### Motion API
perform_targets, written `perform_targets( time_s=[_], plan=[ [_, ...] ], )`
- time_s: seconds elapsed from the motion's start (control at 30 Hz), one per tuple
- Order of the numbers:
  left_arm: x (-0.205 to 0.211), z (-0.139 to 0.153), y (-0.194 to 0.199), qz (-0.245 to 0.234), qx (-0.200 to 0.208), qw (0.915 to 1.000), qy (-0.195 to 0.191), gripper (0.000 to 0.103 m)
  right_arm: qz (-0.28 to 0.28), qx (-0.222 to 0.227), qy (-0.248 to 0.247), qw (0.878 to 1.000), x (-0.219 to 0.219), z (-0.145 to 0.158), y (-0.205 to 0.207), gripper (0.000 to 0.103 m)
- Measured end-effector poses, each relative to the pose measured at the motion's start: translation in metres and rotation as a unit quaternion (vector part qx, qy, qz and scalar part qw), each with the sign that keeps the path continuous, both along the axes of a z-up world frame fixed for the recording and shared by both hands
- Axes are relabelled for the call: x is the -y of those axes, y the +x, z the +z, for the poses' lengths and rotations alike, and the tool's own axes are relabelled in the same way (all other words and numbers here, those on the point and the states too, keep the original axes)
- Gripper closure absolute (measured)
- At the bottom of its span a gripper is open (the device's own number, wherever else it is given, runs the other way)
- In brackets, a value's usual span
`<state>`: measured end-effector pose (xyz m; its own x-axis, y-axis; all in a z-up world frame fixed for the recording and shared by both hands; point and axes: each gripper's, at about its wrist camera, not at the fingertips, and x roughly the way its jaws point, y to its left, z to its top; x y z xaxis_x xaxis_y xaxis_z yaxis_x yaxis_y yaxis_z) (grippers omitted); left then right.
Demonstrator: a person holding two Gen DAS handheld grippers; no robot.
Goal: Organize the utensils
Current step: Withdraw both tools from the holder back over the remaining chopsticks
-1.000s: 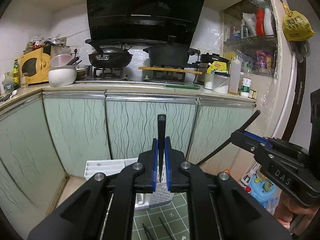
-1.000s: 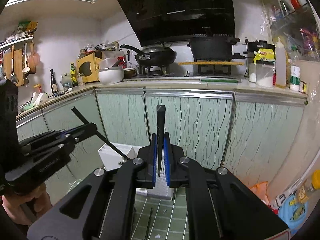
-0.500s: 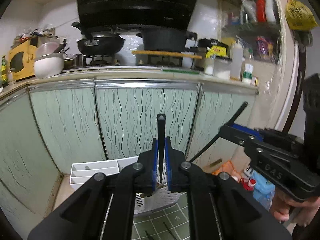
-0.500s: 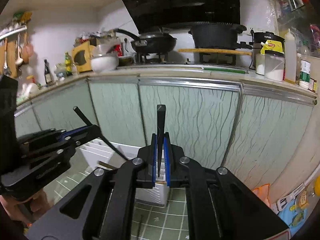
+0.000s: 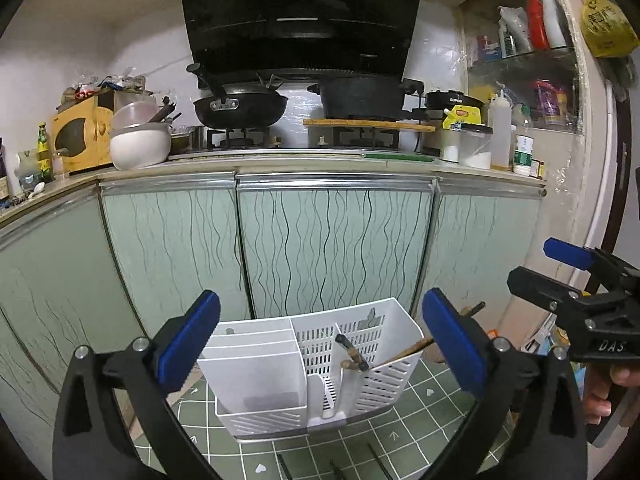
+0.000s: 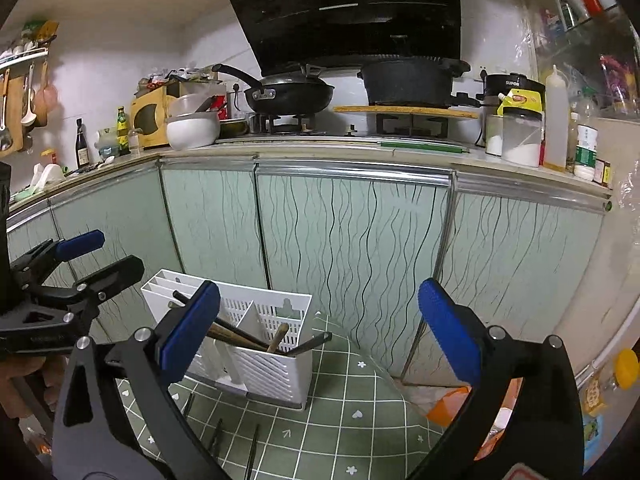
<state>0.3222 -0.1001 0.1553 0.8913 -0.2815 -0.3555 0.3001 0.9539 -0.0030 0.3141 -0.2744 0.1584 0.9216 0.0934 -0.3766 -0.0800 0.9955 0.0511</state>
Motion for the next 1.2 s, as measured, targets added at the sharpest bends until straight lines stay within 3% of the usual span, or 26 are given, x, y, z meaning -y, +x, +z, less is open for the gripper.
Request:
perform_targets(
  time_s=[0.47,0.67,1.2],
  plan=[
    [-0.014,0.0,-0.055,0.005,0.012,0.9995,0.029,0.005,0.008,0.001,-0.019,1.0,-0.01,-0.007,-0.056,0.008],
    [-0.034,-0.014,-0.076,0.01,0.001,0.9999,0.01,0.005,0.01,-0.01,-0.019,1.0,-0.01,-0.024,-0.077,0.008],
    [-0.067,-0.053,-0.126,0.037,0.0,0.9993,0.007,0.005,0.015,-0.017,-0.041,0.999,-0.024,-0.07,-0.127,0.008]
  ],
)
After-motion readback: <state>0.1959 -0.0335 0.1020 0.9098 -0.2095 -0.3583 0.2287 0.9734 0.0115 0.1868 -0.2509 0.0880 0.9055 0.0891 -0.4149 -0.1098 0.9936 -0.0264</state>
